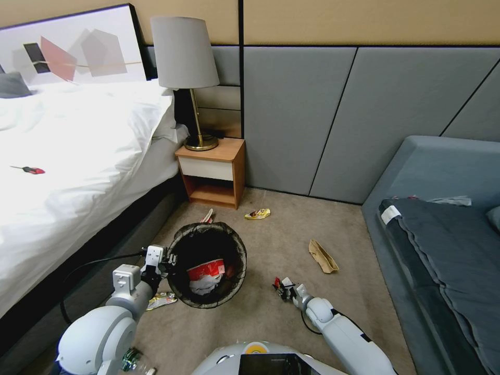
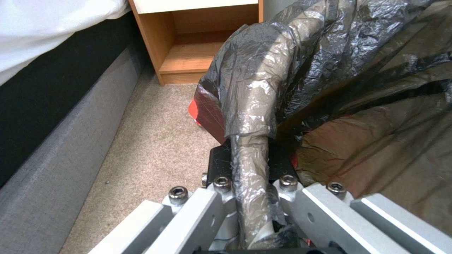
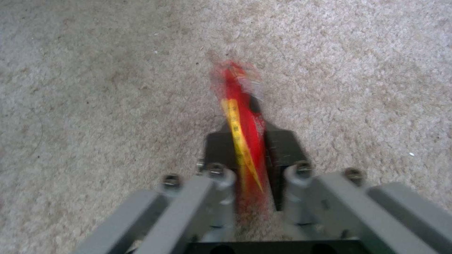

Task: Pick up the trash bin, then pick up the garbage from the floor and place it into the trash bin.

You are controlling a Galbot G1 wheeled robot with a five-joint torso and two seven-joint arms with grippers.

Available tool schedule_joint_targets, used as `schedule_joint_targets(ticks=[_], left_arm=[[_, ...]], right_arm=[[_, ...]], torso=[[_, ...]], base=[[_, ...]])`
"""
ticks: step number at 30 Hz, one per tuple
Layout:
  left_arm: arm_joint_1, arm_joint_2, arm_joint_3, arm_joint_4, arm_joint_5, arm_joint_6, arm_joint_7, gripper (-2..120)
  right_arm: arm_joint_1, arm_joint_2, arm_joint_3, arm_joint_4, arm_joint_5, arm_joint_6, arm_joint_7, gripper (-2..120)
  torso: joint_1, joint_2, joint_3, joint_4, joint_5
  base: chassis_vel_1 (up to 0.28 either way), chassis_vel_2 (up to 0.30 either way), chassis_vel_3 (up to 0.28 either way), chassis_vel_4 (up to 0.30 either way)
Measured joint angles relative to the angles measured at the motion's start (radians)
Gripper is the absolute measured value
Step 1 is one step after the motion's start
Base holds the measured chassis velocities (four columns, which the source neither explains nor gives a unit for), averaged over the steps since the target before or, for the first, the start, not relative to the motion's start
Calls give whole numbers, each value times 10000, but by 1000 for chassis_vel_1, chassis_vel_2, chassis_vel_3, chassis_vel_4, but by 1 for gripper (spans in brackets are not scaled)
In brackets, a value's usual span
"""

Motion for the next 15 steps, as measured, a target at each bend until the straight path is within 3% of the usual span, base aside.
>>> schedule_joint_targets(ticks=[15], left_arm=[[-49,34,20,52,-5,1,30,1]], right_arm=[[24,210,319,-123,-105,73,158,0]], torso=[[0,0,0,3,5]], base=[[0,0,0,0]])
